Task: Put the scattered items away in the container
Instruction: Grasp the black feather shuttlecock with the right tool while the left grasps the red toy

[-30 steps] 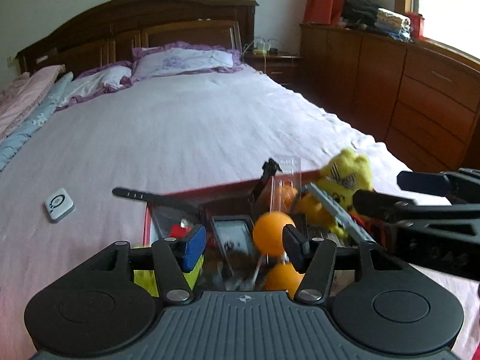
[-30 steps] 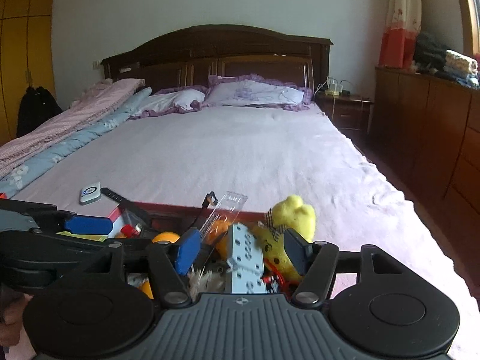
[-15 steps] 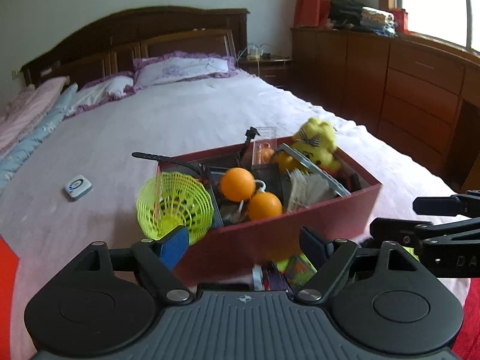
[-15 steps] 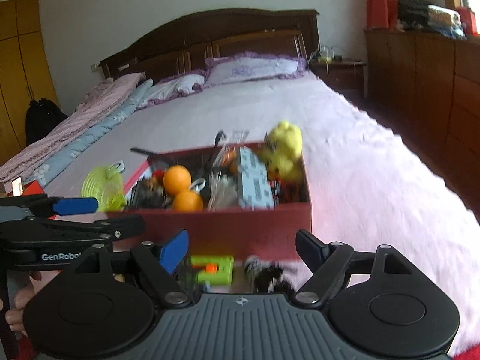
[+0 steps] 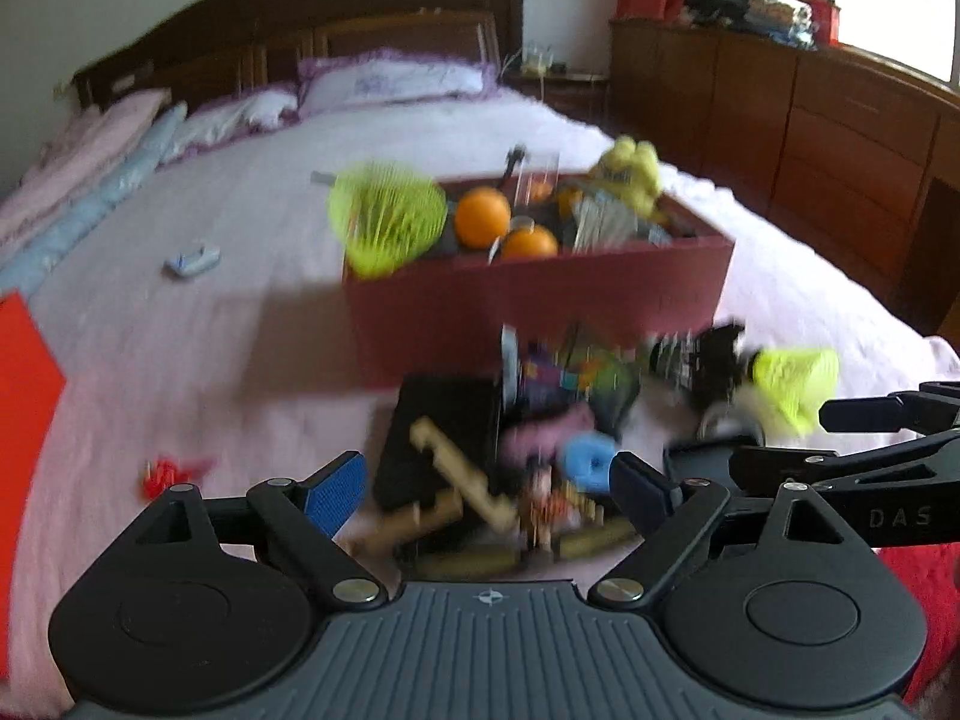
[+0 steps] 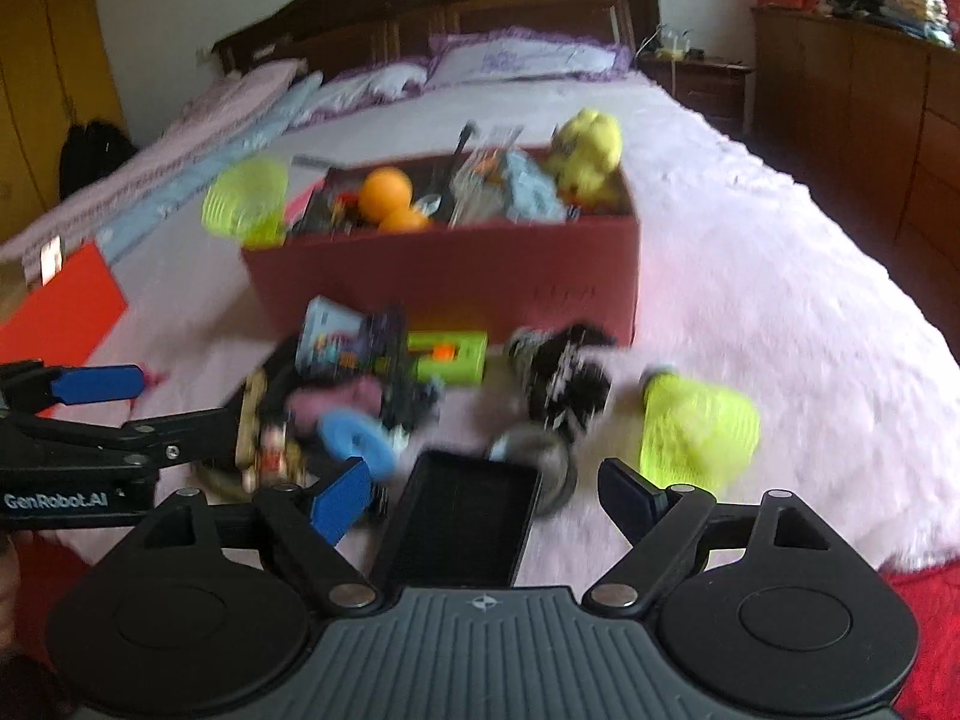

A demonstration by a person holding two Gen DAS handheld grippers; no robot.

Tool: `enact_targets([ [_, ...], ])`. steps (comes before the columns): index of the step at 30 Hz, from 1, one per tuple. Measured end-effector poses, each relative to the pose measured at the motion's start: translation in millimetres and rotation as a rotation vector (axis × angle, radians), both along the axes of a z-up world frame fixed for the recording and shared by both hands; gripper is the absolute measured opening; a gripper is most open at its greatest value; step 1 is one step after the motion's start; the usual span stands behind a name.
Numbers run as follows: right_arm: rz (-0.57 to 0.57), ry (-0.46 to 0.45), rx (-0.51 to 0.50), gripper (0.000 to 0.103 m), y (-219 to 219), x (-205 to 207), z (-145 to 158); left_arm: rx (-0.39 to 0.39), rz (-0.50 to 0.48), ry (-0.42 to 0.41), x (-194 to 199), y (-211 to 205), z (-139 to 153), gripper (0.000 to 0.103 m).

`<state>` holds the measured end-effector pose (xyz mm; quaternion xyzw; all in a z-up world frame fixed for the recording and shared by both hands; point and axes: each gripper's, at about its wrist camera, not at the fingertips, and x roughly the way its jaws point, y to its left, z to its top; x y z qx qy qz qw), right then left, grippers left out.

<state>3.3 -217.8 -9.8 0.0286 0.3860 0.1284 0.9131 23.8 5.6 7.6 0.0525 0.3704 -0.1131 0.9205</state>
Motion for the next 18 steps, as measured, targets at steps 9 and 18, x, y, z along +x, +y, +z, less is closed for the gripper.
enact_targets([
  [9,-0.009,0.033,-0.028,0.085,8,-17,-15,-0.019,0.038,0.048,-15,17,-11,0.088],
  [18,-0.052,0.007,-0.060,0.087,3,3,-17,-0.049,0.039,0.053,-16,15,-12,0.088],
])
